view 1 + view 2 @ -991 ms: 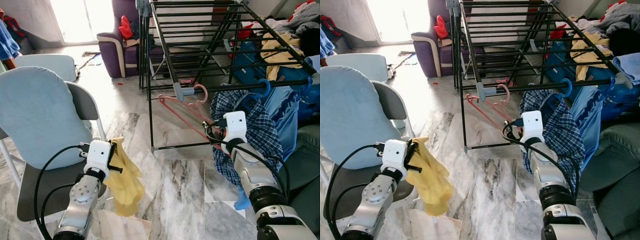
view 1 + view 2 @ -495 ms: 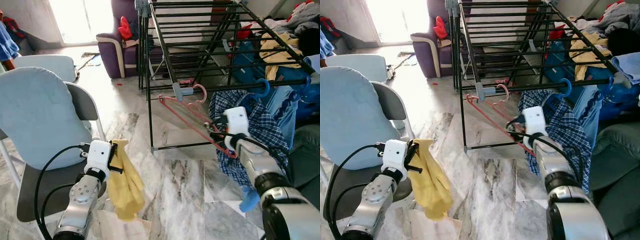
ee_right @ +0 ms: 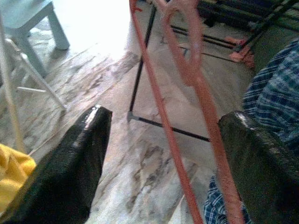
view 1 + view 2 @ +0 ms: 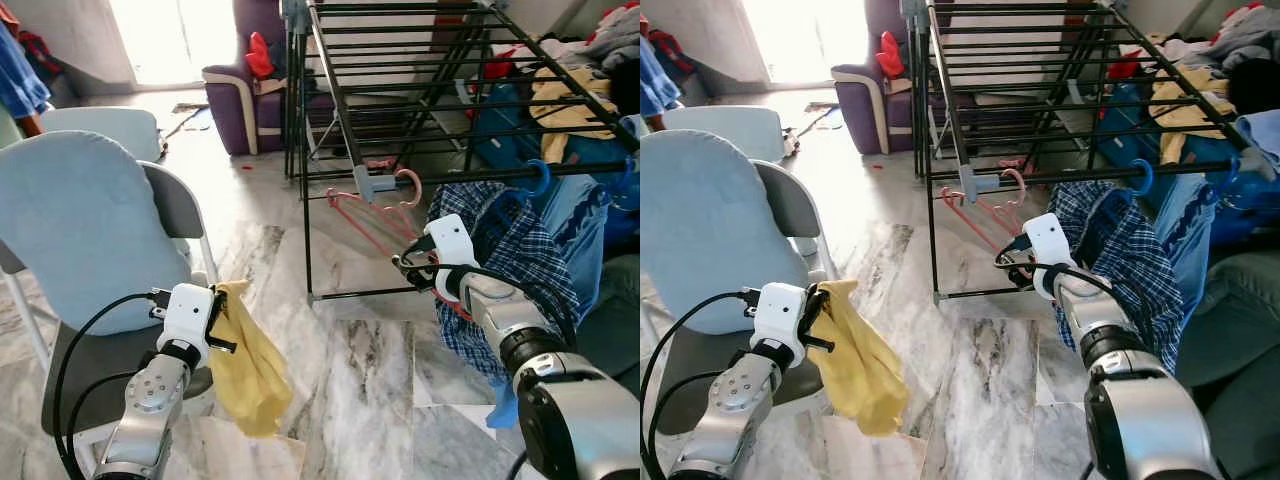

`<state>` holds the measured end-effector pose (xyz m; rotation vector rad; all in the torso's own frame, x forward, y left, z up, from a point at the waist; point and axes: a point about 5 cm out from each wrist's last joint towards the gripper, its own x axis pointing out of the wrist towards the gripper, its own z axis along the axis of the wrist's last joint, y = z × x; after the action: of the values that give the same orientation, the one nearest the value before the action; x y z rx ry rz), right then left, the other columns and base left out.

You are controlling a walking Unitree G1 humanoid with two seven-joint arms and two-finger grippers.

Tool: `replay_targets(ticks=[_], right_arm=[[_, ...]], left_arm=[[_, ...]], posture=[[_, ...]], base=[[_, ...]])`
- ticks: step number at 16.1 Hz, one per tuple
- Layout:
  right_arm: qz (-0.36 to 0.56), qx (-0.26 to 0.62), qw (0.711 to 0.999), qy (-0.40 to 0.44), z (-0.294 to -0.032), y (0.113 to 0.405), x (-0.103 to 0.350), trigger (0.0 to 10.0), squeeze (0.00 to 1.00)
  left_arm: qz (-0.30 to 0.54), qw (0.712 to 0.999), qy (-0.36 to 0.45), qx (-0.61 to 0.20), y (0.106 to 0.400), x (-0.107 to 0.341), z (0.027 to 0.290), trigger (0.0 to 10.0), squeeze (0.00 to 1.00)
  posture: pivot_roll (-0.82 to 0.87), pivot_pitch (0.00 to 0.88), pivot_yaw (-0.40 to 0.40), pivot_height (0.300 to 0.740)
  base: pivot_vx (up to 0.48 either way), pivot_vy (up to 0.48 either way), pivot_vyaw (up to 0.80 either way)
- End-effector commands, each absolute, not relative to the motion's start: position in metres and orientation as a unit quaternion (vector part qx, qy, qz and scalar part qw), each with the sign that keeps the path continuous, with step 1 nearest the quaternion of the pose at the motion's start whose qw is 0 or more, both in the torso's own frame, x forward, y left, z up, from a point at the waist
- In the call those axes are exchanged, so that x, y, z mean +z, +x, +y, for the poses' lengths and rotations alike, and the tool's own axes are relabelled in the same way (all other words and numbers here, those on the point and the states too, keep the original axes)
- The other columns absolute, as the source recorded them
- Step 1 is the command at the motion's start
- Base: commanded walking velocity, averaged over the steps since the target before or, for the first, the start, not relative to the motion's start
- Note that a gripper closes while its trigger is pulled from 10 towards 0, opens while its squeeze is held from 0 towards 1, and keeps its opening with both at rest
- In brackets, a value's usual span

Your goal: Hang hanger

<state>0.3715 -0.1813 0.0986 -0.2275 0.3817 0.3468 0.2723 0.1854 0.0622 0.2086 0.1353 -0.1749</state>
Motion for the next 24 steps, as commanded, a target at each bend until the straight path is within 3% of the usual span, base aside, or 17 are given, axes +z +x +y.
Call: replay_targets(ticks=[1,7,8,11,12,16,24], right_arm=[[0.190,0.171,0.961,-0.109,-0.181,0.373,0.101,0.0,0.00],[0.188,0.169,0.963,-0.098,-0.182,0.374,0.102,0.0,0.00],[0.180,0.163,0.965,-0.097,-0.184,0.376,0.106,10.0,0.00],[0.133,0.140,0.978,-0.079,-0.186,0.377,0.113,10.0,0.00],[0.109,0.128,0.984,-0.058,-0.186,0.373,0.110,10.0,1.00],[0.068,0.110,0.992,-0.016,-0.181,0.353,0.095,10.0,1.00],[0.046,0.063,0.997,-0.027,-0.188,0.336,0.094,10.0,1.00]], left_arm=[[0.050,0.989,0.108,-0.090,0.274,0.072,0.188,10.0,0.00],[0.056,0.988,0.110,-0.093,0.272,0.073,0.187,10.0,0.00],[0.056,0.988,0.109,-0.093,0.272,0.073,0.187,10.0,0.00],[0.042,0.990,0.093,-0.092,0.268,0.077,0.187,10.0,0.00],[0.036,0.991,0.098,-0.084,0.264,0.080,0.191,10.0,0.00],[0.023,0.993,0.083,-0.079,0.259,0.083,0.193,10.0,0.00],[0.017,0.991,0.081,-0.101,0.262,0.085,0.185,10.0,0.00]], posture=[[-0.01,0.031,-0.005,0.740],[0.00,0.029,-0.007,0.740],[0.00,0.028,-0.010,0.740],[-0.01,0.021,-0.011,0.740],[-0.02,0.016,-0.010,0.740],[-0.04,0.002,-0.008,0.740],[-0.05,0.000,-0.008,0.740]], base=[[0.000,0.000,0.00],[0.000,0.000,0.00],[0.000,0.000,0.00],[0.000,0.000,0.00],[0.000,0.000,0.00],[0.000,0.000,0.00],[0.000,0.000,0.00]])
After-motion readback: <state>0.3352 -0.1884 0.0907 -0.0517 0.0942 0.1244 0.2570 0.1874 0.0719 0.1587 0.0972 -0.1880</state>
